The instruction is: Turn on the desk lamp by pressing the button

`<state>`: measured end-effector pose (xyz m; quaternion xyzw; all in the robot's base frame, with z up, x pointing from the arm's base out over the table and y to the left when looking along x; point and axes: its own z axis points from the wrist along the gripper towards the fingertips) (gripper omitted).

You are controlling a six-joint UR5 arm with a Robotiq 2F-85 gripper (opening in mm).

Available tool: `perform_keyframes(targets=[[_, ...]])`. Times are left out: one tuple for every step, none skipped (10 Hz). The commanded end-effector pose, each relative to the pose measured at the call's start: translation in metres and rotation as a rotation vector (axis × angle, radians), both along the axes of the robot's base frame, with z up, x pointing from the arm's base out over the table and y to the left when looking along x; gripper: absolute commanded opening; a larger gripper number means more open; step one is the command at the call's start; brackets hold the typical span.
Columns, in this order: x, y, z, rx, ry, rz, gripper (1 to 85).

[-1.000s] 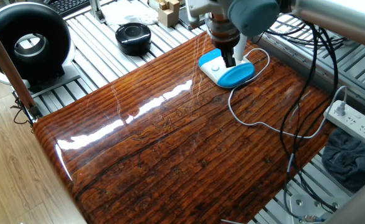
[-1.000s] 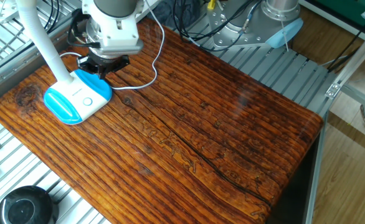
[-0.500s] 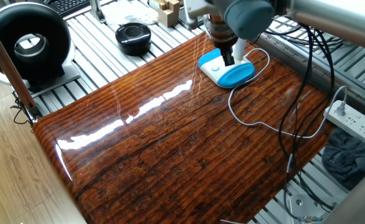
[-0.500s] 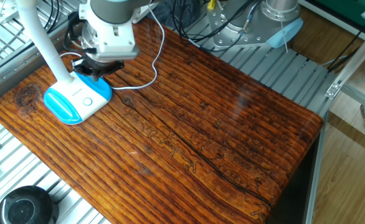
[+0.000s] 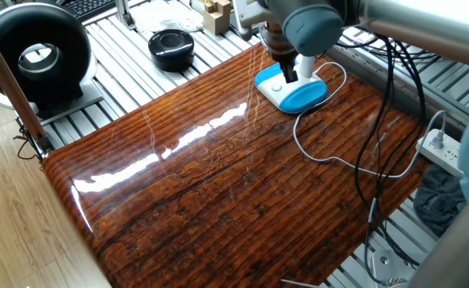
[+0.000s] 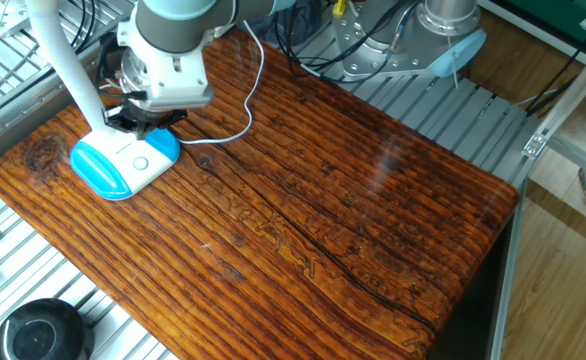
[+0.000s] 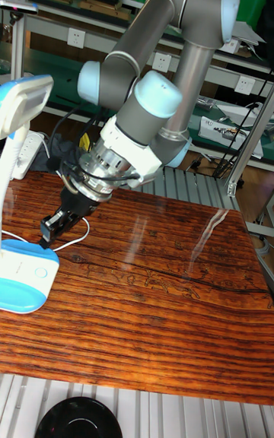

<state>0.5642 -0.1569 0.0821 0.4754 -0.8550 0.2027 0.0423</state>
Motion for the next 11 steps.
perform_keyframes(targets=[[0.009, -0.002, -0.01, 0.017, -0.01, 0.003, 1.0], [0.01, -0.004, -0.013, 0.016, -0.01, 0.006, 1.0], [0.012, -0.005, -0.017, 0.017, -0.009, 0.009, 1.0], [0.015, -0.005, -0.02, 0.019, -0.009, 0.008, 1.0], [0.017, -0.005, -0.022, 0.021, -0.011, 0.005, 1.0], [0.016, -0.004, -0.022, 0.026, -0.01, 0.001, 1.0], [0.016, -0.002, -0.023, 0.037, -0.011, -0.004, 1.0], [0.018, -0.001, -0.024, 0.039, -0.015, -0.003, 1.0], [0.02, 0.001, -0.026, 0.049, -0.017, -0.004, 1.0], [0.02, 0.002, -0.028, 0.055, -0.016, -0.01, 1.0], [0.021, 0.003, -0.03, 0.058, -0.016, -0.01, 1.0]])
